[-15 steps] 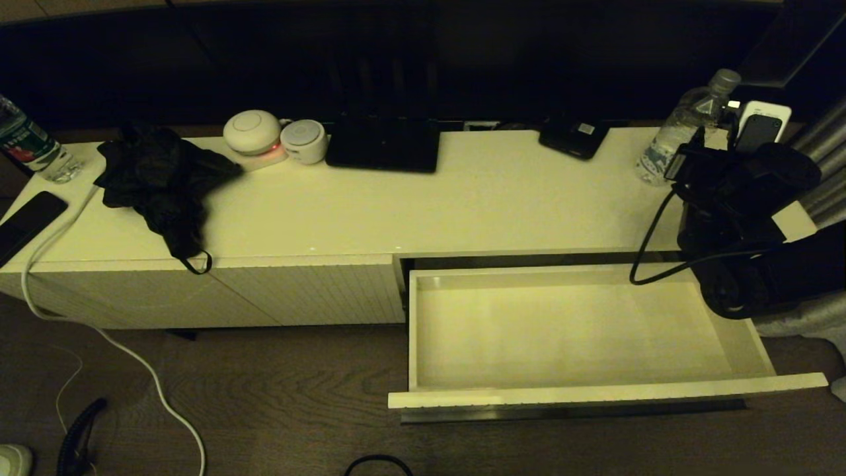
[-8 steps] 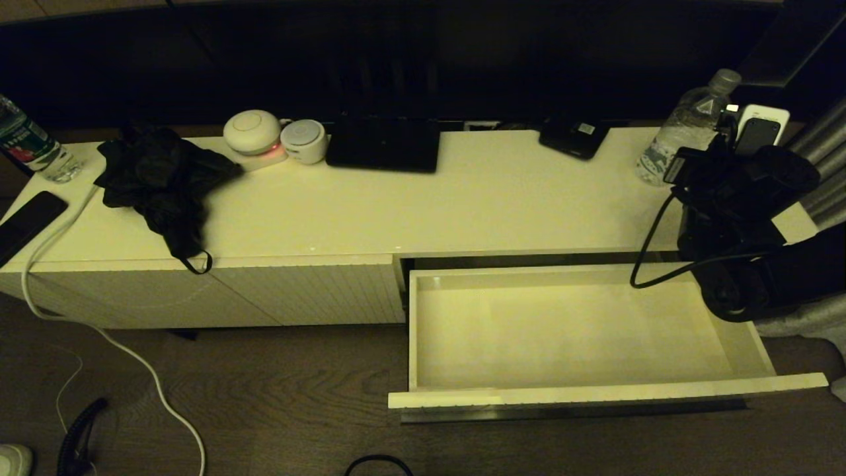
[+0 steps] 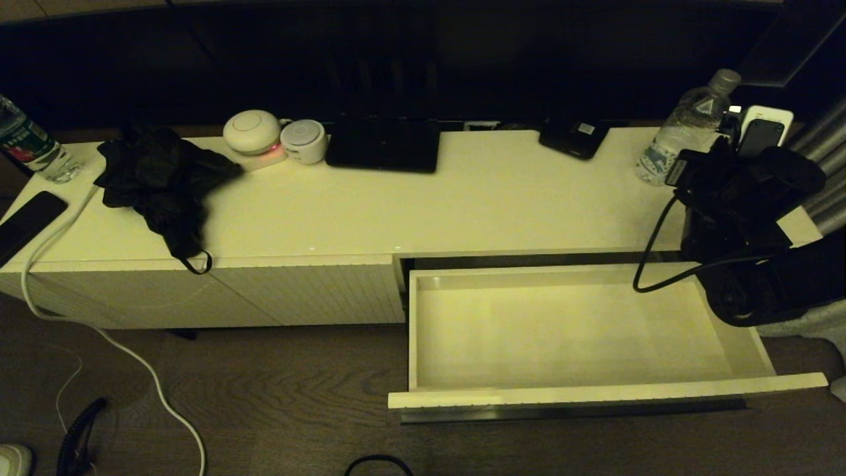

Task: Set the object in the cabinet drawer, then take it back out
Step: Put the mineral water in the drawer

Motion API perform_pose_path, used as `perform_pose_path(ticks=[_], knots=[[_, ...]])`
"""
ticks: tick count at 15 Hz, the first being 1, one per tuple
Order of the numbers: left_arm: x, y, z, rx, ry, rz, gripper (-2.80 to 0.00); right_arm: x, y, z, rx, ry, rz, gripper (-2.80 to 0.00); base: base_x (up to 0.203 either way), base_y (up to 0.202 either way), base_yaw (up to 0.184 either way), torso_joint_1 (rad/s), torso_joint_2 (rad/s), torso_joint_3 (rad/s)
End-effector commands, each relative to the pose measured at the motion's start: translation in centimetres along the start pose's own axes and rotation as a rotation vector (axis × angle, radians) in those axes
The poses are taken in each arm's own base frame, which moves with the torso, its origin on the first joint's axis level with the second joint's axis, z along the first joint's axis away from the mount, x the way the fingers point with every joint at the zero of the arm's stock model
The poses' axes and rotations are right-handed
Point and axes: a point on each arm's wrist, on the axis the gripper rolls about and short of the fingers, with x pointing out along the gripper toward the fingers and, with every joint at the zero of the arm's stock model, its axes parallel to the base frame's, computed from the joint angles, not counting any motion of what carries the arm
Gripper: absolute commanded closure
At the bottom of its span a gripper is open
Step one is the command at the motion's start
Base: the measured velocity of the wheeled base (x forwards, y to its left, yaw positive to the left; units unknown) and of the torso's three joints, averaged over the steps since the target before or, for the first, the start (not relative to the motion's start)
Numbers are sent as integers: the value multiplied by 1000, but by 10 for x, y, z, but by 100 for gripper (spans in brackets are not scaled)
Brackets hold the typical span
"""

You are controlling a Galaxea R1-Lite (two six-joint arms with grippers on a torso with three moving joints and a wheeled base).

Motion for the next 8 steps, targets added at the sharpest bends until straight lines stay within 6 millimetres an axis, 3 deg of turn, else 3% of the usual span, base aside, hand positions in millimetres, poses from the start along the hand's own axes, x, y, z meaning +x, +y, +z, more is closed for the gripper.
perform_pose_path(ticks=[1, 2, 8], knots=[[0, 0, 0, -1, 0, 0, 0, -7, -2, 5, 3, 5, -4, 0, 0, 0, 0, 0, 0, 0], [0, 0, 0, -1, -1, 0, 0, -9, -3, 6, 7, 9, -18, -280, 0, 0, 0, 0, 0, 0], [0, 0, 0, -1, -1, 0, 0, -16, -6, 14, 22, 5, -36, -280, 0, 0, 0, 0, 0, 0]])
